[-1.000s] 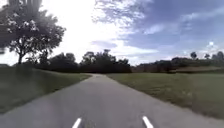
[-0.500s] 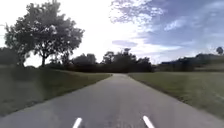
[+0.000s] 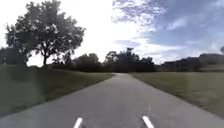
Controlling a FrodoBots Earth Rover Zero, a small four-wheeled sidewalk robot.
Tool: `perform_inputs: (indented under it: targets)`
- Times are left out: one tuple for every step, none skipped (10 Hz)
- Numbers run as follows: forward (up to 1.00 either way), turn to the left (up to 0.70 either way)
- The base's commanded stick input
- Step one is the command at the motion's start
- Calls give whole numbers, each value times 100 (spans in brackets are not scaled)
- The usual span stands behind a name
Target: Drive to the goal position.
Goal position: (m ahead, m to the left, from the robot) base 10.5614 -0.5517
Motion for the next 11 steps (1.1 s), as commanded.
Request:
perform_inputs:
  targets:
    - [69,3]
    - [69,3]
    - [69,3]
    - [69,3]
    - [69,3]
    - [69,3]
    - [69,3]
    - [69,3]
    - [69,3]
    - [69,3]
    - [69,3]
